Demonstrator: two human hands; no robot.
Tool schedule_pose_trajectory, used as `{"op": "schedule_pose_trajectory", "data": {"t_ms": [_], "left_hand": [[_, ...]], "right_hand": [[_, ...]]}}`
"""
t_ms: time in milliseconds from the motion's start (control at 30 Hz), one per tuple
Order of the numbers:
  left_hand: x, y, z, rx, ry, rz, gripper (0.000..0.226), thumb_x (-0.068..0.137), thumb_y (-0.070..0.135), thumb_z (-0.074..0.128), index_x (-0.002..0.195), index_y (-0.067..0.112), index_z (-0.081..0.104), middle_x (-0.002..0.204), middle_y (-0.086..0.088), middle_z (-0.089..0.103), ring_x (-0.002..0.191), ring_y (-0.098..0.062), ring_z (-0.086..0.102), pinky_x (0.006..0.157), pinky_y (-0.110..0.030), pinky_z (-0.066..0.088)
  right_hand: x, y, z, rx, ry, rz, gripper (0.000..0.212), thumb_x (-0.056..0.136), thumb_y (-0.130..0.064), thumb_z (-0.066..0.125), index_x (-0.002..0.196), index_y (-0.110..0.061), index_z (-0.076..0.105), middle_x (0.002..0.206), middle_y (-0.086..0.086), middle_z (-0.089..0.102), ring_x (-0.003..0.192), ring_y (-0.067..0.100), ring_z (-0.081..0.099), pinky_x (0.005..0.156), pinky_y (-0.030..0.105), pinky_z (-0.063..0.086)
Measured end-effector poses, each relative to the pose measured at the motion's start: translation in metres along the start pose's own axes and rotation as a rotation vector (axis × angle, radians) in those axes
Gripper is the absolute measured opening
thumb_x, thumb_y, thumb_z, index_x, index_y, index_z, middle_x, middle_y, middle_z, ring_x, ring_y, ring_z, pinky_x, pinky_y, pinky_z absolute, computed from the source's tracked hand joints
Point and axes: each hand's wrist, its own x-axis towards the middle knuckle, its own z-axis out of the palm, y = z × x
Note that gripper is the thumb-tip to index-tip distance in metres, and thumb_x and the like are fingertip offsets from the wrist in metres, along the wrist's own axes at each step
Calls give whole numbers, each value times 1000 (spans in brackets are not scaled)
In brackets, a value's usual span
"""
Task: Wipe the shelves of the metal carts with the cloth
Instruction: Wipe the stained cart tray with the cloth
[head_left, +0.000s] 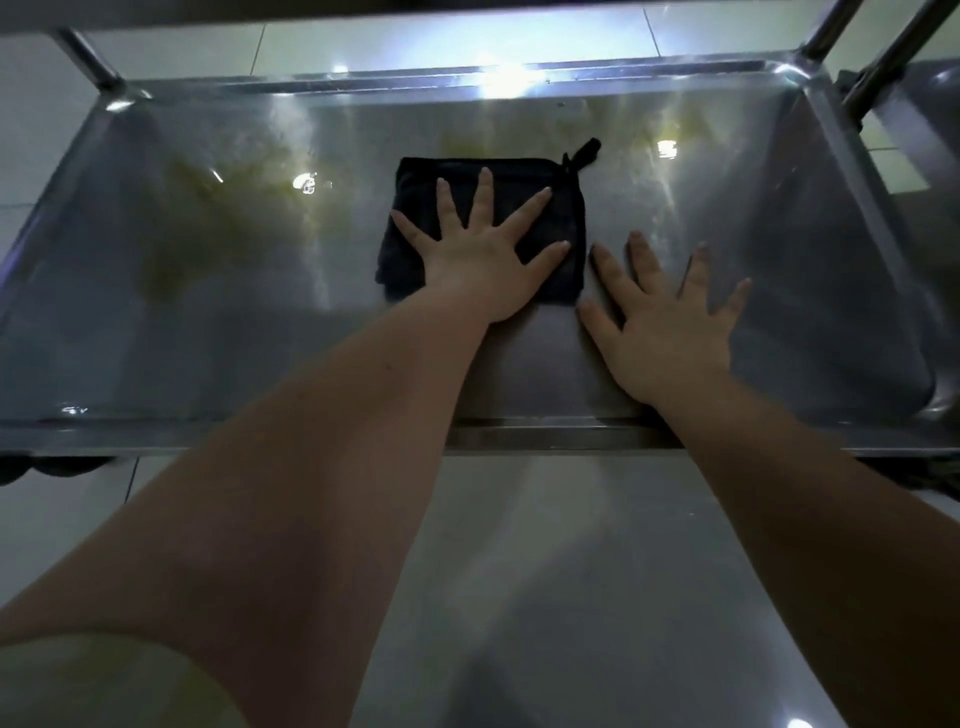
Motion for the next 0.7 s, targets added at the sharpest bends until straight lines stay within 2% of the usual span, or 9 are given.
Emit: {"op": "schedule_pose_trajectory", "data": {"t_ms": [133, 267, 367, 467, 633, 700], "left_hand": [[1, -51, -12, 12, -17, -14, 72, 73, 92, 10, 140, 68, -3, 164, 8, -11, 149, -33, -14, 101, -78, -11], [-10, -128, -16, 31, -18, -230, 70, 73, 91, 10, 139, 69, -3, 164, 10, -9, 149, -32, -11, 103, -79, -5], [-18, -147, -15, 37, -45, -300, 71, 69, 92, 4, 136, 71, -7, 163, 11, -12, 149, -33, -13, 102, -79, -6], [-16, -127, -12, 31, -40, -295, 70, 71, 91, 3, 137, 70, -8, 163, 9, -13, 148, -37, -14, 99, -80, -6], [-6, -16, 2, 28, -5, -45, 72, 73, 89, 3, 141, 66, -5, 164, 5, -12, 147, -39, -16, 95, -78, -15], [-3, 8, 2, 16, -31, -11, 69, 76, 89, 5, 141, 66, -6, 163, 6, -15, 146, -39, -19, 94, -77, -18]], "right_hand": [[0, 2, -1, 15, -11, -3, 65, 85, -76, -2, 145, -56, -14, 162, -18, -12, 147, 42, -14, 105, 73, -12], [-1, 2, 0, 11, -1, -5, 66, 84, -75, -3, 146, -55, -12, 162, -18, -11, 147, 43, -13, 105, 73, -12], [-3, -1, 2, 4, 3, -7, 67, 84, -75, -4, 146, -54, -12, 162, -16, -11, 146, 44, -14, 104, 73, -14], [-4, -3, 2, -10, 1, -10, 66, 84, -74, -6, 146, -53, -15, 162, -16, -13, 145, 46, -14, 102, 75, -14], [-3, -2, 2, -12, -8, -13, 65, 85, -74, -6, 146, -54, -15, 161, -19, -14, 145, 47, -14, 101, 76, -13], [-2, 2, 2, -8, -9, -20, 66, 84, -75, -6, 146, -54, -15, 161, -19, -15, 145, 46, -15, 102, 75, -13]]}}
